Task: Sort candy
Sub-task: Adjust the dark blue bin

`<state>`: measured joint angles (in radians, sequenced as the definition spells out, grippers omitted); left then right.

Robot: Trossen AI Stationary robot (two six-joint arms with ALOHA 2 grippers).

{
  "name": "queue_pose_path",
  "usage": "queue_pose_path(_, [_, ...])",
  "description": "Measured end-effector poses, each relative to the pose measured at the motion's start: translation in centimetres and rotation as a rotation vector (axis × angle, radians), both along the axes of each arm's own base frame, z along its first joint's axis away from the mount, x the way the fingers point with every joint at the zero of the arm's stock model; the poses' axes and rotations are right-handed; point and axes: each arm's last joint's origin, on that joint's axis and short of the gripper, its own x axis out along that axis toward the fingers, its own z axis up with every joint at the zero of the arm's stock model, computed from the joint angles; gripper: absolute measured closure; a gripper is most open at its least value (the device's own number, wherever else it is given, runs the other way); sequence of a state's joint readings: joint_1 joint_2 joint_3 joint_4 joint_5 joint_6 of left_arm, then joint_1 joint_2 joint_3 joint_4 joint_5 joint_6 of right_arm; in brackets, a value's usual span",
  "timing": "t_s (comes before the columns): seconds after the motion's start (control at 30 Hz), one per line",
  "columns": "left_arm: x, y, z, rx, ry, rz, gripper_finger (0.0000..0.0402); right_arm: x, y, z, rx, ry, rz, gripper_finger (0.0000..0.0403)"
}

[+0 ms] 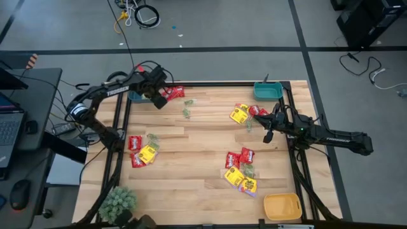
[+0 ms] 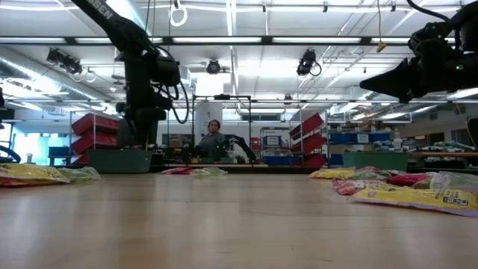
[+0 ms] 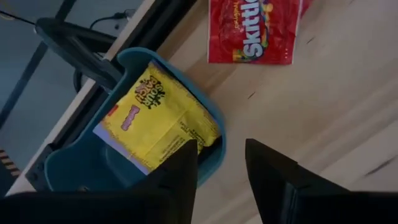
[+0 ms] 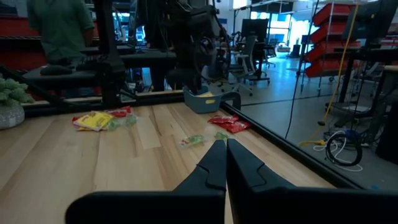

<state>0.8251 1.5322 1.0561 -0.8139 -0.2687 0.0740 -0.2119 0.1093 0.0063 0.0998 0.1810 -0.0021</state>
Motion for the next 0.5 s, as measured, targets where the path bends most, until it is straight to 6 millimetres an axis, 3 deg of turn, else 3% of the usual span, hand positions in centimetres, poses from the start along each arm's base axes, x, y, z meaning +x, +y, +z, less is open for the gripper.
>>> queue_pose_path(0.23, [-1.1, 1.0, 0.0, -0.049, -0.064, 0.041, 0.0264, 0.0, 0.0, 0.0, 0.000, 0.000, 0.000, 0.0403])
queue_pose_path(0.5, [-0.9, 1.7, -1.1, -0.068, -0.078, 0.029, 0.0264, 0.0, 0.0, 0.0, 0.000, 0.000, 0.000, 0.0403])
